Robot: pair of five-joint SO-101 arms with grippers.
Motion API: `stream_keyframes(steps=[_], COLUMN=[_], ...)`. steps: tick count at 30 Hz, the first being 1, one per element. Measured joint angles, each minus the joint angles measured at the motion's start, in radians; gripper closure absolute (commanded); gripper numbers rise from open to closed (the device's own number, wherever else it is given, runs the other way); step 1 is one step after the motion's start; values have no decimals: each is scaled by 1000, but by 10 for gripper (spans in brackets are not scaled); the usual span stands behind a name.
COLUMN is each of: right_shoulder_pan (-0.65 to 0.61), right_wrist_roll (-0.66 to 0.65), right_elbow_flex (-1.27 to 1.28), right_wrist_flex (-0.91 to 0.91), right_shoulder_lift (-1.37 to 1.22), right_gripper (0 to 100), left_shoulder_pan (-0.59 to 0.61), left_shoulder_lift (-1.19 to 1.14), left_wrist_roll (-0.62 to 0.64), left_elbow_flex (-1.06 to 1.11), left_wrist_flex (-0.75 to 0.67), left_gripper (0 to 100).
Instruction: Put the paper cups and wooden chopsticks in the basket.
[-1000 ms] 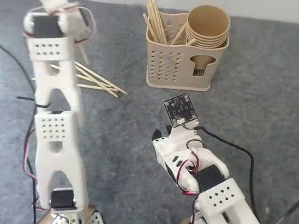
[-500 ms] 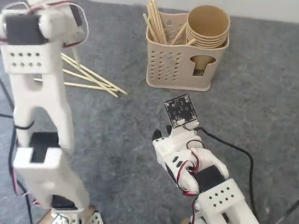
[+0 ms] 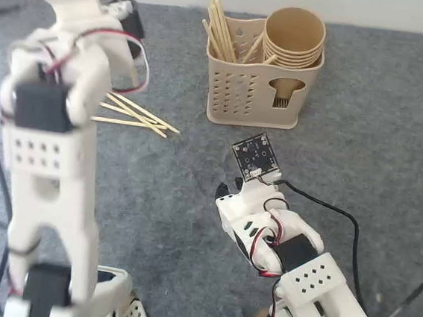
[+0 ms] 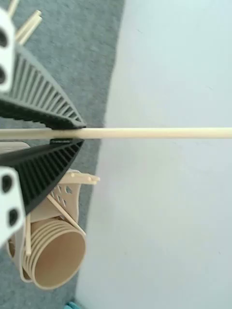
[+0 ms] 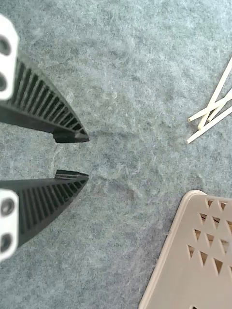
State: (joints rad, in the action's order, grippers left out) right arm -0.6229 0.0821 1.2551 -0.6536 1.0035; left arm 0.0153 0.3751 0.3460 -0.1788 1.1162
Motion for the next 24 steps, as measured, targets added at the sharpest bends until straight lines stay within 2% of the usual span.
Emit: stream_keyframes(steps=[7,14,18,24], right_shoulder_pan=[0,0,0,0], right_wrist_roll=[0,0,0,0], right_elbow_flex=[0,0,0,0], right_wrist_flex=[0,0,0,0], right_shoulder_lift=[0,0,0,0], right_gripper=[883,883,883,883], left_shoulder_pan=[-91,-180,-247,-272], left_shoulder_lift=[247,264,242,-35], left_wrist_roll=[-31,-37,-38,-38], left_elbow_flex=[549,832,842,660], left_wrist_flex=[-614,-1143,-1270,-1293], left_gripper=[989,989,989,989])
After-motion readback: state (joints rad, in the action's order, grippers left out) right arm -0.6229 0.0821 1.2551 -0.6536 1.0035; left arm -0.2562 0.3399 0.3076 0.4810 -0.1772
